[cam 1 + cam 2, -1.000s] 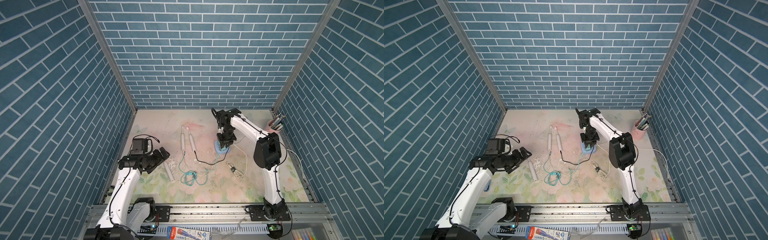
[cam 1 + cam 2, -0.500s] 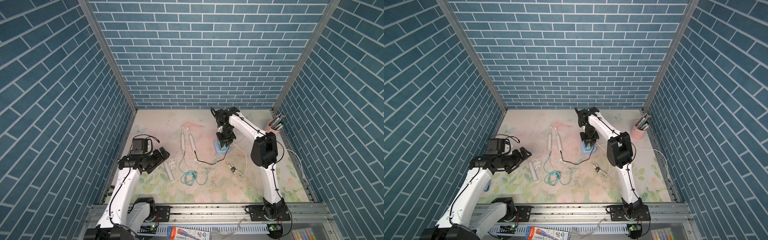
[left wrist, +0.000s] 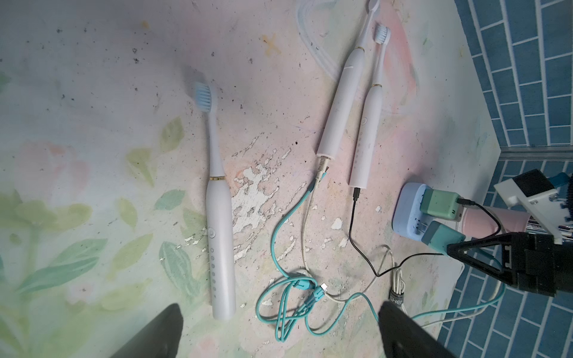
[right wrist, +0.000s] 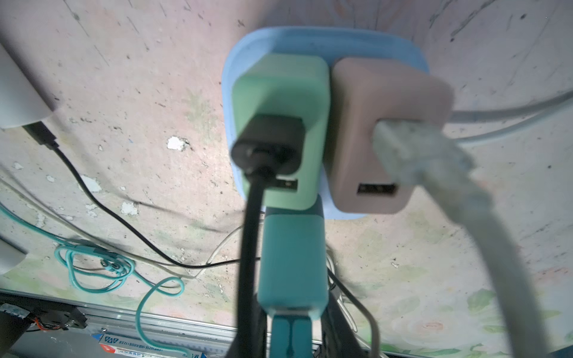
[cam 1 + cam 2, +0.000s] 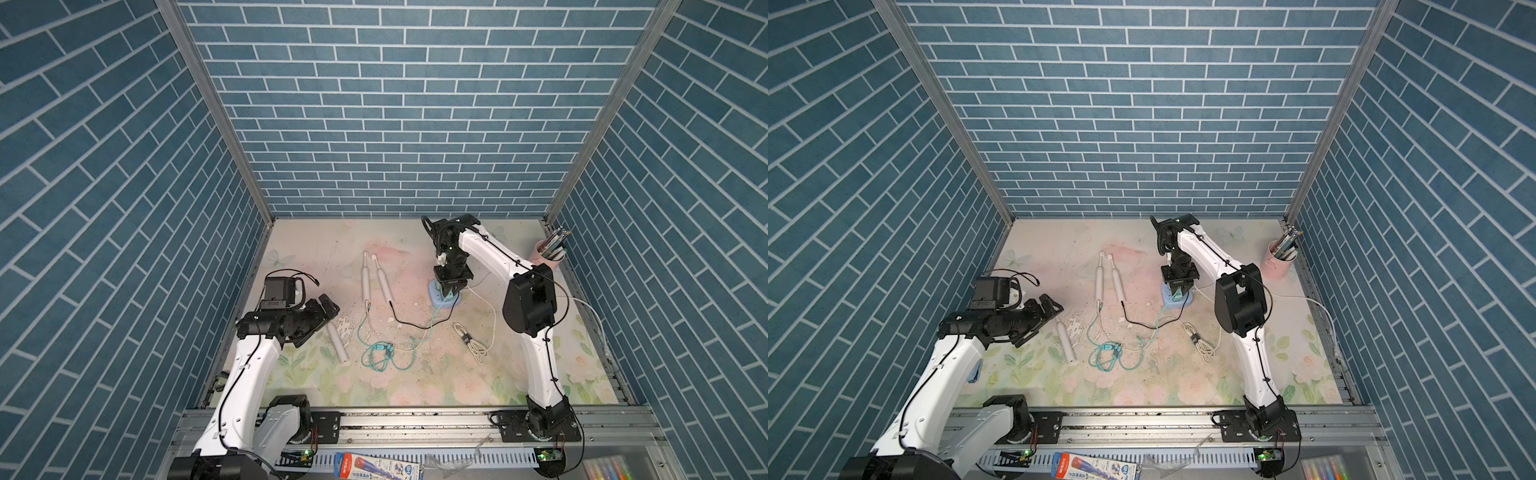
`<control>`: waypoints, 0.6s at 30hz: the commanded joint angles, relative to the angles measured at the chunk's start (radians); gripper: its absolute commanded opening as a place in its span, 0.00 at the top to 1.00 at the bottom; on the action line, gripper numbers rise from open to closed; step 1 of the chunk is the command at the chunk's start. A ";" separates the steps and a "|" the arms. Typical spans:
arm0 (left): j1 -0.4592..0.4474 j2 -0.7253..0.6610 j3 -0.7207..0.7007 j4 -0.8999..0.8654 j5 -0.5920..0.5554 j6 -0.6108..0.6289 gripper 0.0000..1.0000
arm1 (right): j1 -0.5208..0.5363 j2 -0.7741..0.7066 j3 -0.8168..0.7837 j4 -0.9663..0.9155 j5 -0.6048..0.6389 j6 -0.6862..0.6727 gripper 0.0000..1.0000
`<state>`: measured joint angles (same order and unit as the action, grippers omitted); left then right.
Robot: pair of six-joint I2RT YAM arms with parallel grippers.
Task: Charge the electric toothbrush
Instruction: Insert the plug into the socket.
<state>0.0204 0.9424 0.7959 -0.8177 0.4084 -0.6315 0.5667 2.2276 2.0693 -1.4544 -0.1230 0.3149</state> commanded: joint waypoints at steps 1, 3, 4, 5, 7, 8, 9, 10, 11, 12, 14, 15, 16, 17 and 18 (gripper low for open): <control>0.007 -0.003 -0.008 -0.008 0.000 0.012 0.00 | 0.001 0.041 -0.019 0.001 0.007 -0.004 1.00; 0.007 -0.003 -0.009 -0.008 0.001 0.012 0.00 | -0.001 0.044 -0.024 0.009 0.010 0.002 1.00; 0.007 -0.003 -0.008 -0.007 0.000 0.012 0.00 | -0.001 0.044 -0.023 0.014 0.010 0.006 1.00; 0.007 -0.002 -0.010 -0.008 -0.001 0.010 0.00 | -0.001 0.043 -0.021 0.019 0.011 0.011 1.00; 0.007 -0.001 -0.009 -0.008 -0.001 0.012 0.01 | -0.002 0.041 -0.009 0.025 0.020 0.020 1.00; 0.007 -0.001 -0.009 -0.008 0.000 0.012 0.00 | -0.002 0.040 0.003 0.027 0.014 0.024 1.00; 0.007 0.001 -0.009 -0.008 0.001 0.012 0.00 | -0.002 0.042 0.017 0.028 0.001 0.026 1.00; 0.007 0.001 -0.009 -0.008 0.001 0.012 0.00 | -0.002 0.045 0.026 0.030 -0.008 0.032 1.00; 0.007 0.002 -0.010 -0.007 0.001 0.011 0.00 | -0.003 0.048 0.038 0.031 -0.011 0.037 1.00; 0.007 0.001 -0.010 -0.008 0.000 0.012 0.00 | -0.003 0.054 0.049 0.031 -0.013 0.038 1.00; 0.006 0.001 -0.010 -0.008 0.000 0.012 0.00 | -0.004 0.069 0.071 0.019 -0.022 0.039 1.00; 0.007 0.002 -0.011 -0.007 0.001 0.011 0.01 | -0.004 0.076 0.077 0.016 -0.028 0.039 1.00; 0.007 0.002 -0.009 -0.006 0.000 0.012 0.00 | -0.004 0.079 0.078 0.015 -0.031 0.039 1.00; 0.007 0.002 -0.011 -0.006 0.001 0.012 0.00 | -0.004 0.082 0.077 0.014 -0.027 0.039 1.00; 0.007 0.004 -0.010 -0.007 0.002 0.013 0.00 | -0.005 0.083 0.074 0.013 -0.017 0.039 1.00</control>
<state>0.0204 0.9428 0.7959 -0.8177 0.4084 -0.6315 0.5663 2.2719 2.1334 -1.4586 -0.1345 0.3355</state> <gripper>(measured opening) 0.995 0.273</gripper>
